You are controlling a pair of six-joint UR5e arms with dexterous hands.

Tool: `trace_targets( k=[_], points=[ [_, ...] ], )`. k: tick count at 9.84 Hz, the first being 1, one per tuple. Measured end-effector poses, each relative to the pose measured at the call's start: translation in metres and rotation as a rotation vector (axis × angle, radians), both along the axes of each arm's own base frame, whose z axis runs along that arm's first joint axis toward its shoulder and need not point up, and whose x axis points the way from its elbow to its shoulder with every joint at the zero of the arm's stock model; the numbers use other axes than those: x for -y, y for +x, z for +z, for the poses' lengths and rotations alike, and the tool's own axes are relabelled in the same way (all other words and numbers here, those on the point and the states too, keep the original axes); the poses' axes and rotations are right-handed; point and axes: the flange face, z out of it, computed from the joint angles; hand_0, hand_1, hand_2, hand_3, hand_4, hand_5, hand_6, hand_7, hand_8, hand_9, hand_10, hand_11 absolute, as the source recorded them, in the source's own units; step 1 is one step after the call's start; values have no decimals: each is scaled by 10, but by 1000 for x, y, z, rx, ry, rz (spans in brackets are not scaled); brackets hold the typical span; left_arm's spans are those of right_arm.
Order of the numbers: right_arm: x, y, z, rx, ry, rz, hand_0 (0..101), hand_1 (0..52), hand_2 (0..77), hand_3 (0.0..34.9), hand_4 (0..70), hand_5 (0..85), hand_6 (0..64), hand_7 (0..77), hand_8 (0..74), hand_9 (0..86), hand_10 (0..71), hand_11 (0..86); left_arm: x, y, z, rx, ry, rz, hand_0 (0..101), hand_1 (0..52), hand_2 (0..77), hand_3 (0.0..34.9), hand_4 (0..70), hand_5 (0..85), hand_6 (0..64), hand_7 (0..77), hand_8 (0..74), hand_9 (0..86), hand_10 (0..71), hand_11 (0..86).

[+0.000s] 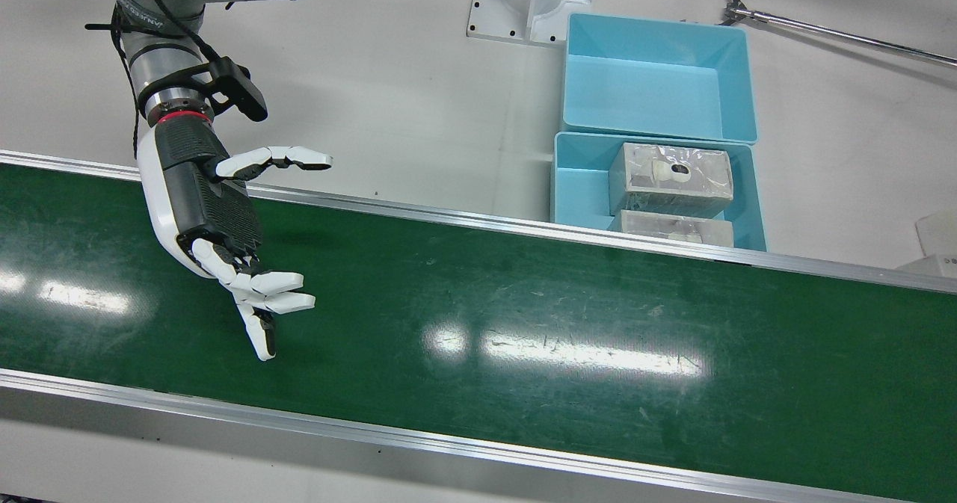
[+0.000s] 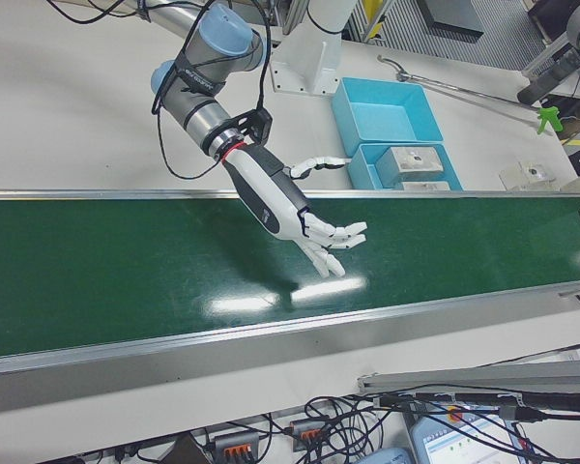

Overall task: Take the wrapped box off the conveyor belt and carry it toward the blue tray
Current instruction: 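Move the right hand along the belt to a waiting pose, palm open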

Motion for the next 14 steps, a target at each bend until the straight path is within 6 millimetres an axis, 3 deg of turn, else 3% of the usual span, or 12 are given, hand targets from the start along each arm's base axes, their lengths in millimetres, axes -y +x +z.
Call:
trace_targets(
  k=[3, 4, 12, 13, 14],
  points=[
    [-1, -2, 0, 0, -1, -1, 507, 185, 196, 19, 196, 262, 87, 256, 11, 65, 5, 16, 0, 0, 0, 0, 0, 0, 0, 0, 11, 0, 0, 11, 0, 5, 5, 0, 0, 0],
    [-1, -2, 0, 0, -1, -1, 507, 185, 196, 37, 207, 262, 93, 267, 11, 65, 5, 16, 0, 0, 0, 0, 0, 0, 0, 0, 11, 0, 0, 11, 0, 5, 5, 0, 0, 0],
    [-5, -11, 1, -3, 0, -14, 510, 185, 207, 24, 207, 262, 98, 267, 16, 76, 5, 16, 0, 0, 0, 0, 0, 0, 0, 0, 11, 0, 0, 11, 0, 5, 5, 0, 5, 0],
    [-6, -13, 1, -3, 0, -17, 511, 185, 196, 30, 164, 262, 98, 267, 16, 76, 5, 16, 0, 0, 0, 0, 0, 0, 0, 0, 11, 0, 0, 11, 0, 5, 5, 0, 5, 0],
    [-7, -14, 1, -3, 0, -19, 504, 169, 180, 45, 185, 262, 98, 267, 16, 76, 5, 16, 0, 0, 0, 0, 0, 0, 0, 0, 11, 0, 0, 11, 0, 5, 5, 0, 0, 0]
  ],
)
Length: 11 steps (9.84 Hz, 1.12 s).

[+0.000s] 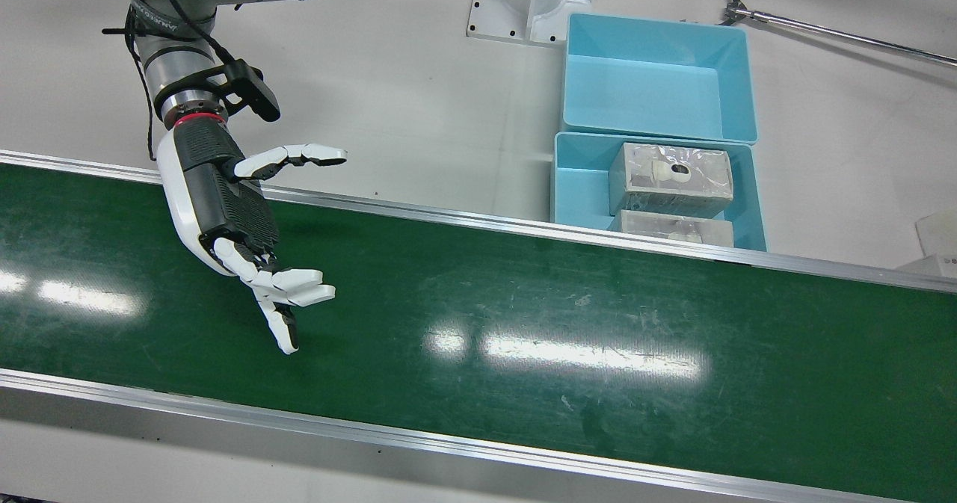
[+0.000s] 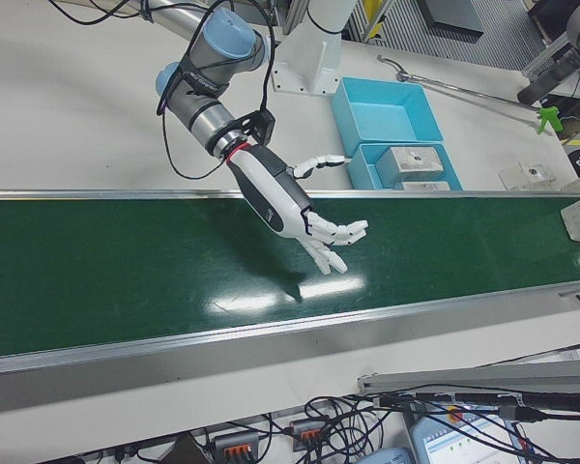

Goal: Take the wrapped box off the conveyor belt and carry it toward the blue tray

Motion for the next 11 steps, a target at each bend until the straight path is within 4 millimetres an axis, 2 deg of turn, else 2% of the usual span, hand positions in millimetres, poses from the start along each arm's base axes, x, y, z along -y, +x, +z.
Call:
trace_targets(
  k=[5, 7, 11],
  points=[
    [-1, -1, -4, 5, 4, -3, 504, 169, 180, 44, 185, 262, 98, 273, 16, 76, 5, 16, 0, 0, 0, 0, 0, 0, 0, 0, 5, 0, 0, 11, 0, 5, 5, 0, 0, 0],
    [-1, -1, -6, 7, 6, -3, 503, 180, 180, 69, 185, 262, 98, 273, 16, 76, 5, 16, 0, 0, 0, 0, 0, 0, 0, 0, 11, 0, 0, 11, 0, 5, 5, 0, 5, 0],
    [-1, -1, -6, 8, 7, -3, 502, 180, 185, 68, 196, 267, 98, 273, 16, 76, 5, 16, 0, 0, 0, 0, 0, 0, 0, 0, 5, 0, 0, 11, 0, 5, 5, 0, 0, 0]
  ],
)
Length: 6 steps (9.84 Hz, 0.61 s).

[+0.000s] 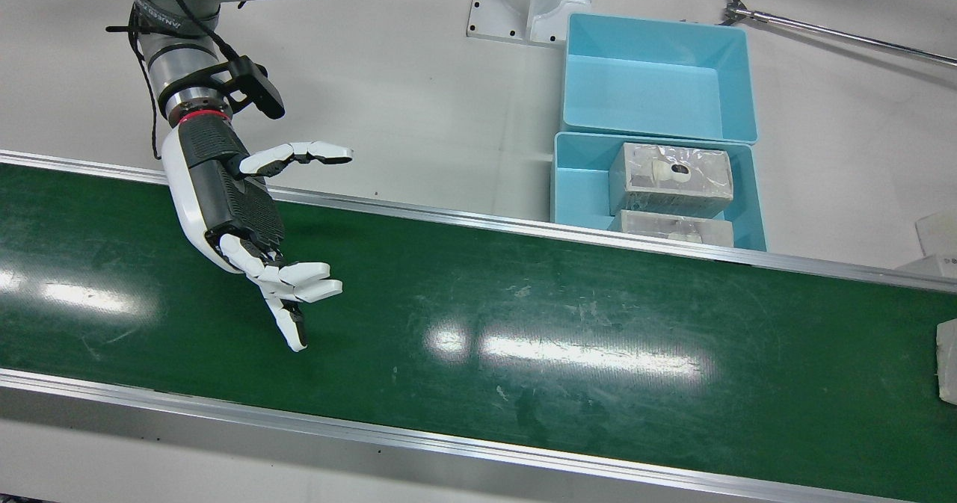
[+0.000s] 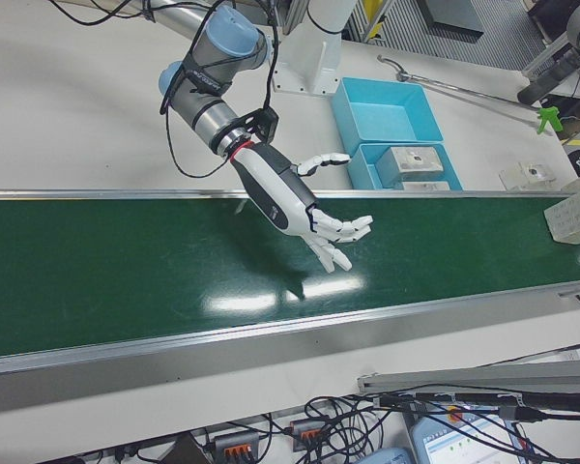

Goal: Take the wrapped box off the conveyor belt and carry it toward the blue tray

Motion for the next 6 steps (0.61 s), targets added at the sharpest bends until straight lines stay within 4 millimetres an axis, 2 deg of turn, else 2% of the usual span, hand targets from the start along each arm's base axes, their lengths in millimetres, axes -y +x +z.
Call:
trace_targets(
  k=[4, 6],
  points=[
    [-1, -2, 0, -1, 1, -2, 502, 180, 185, 89, 196, 267, 98, 273, 16, 76, 5, 16, 0, 0, 0, 0, 0, 0, 0, 0, 11, 0, 0, 11, 0, 5, 5, 0, 5, 0],
    [-2, -4, 0, -2, 0, -5, 502, 180, 185, 86, 185, 267, 98, 273, 16, 76, 5, 16, 0, 0, 0, 0, 0, 0, 0, 0, 11, 0, 0, 11, 0, 5, 5, 0, 5, 0]
  ],
)
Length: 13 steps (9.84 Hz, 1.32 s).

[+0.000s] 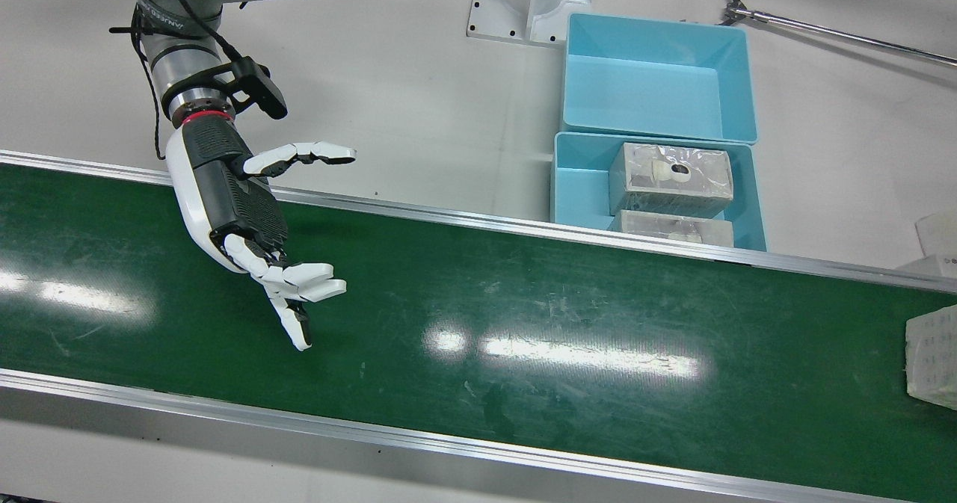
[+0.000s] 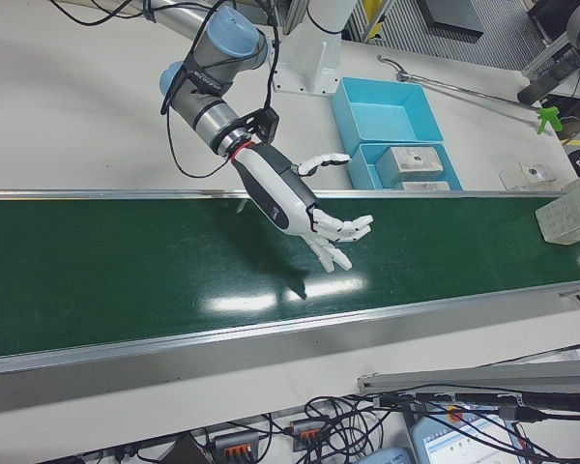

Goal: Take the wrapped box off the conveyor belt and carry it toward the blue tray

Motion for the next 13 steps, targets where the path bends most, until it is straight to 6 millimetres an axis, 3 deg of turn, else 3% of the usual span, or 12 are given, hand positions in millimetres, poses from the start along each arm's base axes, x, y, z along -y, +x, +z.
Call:
trace_targets(
  k=[3, 6, 9, 10, 11, 13],
  points=[
    [0, -1, -1, 2, 2, -2, 502, 180, 185, 85, 185, 267, 98, 273, 16, 76, 5, 16, 0, 0, 0, 0, 0, 0, 0, 0, 11, 0, 0, 11, 0, 5, 5, 0, 5, 5],
    [-1, -1, -2, 5, 4, -3, 503, 180, 196, 110, 185, 267, 98, 284, 16, 76, 0, 16, 0, 0, 0, 0, 0, 0, 0, 0, 11, 0, 0, 11, 0, 5, 5, 0, 5, 0],
    [0, 2, -4, 8, 6, 2, 509, 180, 191, 96, 180, 267, 98, 273, 16, 76, 0, 16, 0, 0, 0, 0, 0, 0, 0, 0, 11, 0, 0, 11, 0, 5, 5, 0, 5, 0],
    [0, 5, -5, 6, 6, 6, 509, 180, 175, 73, 153, 251, 71, 240, 0, 38, 0, 16, 0, 0, 0, 0, 0, 0, 0, 0, 11, 0, 0, 11, 0, 5, 5, 0, 5, 0],
    [0, 10, -5, -2, 1, 12, 510, 218, 213, 63, 158, 284, 71, 235, 0, 38, 0, 16, 0, 0, 0, 0, 0, 0, 0, 0, 11, 0, 0, 11, 0, 5, 5, 0, 0, 0],
    [0, 29, -4, -46, -41, 36, 533, 218, 229, 68, 175, 322, 87, 278, 0, 49, 0, 16, 0, 0, 0, 0, 0, 0, 0, 0, 11, 0, 0, 11, 0, 5, 5, 0, 5, 0]
  ],
)
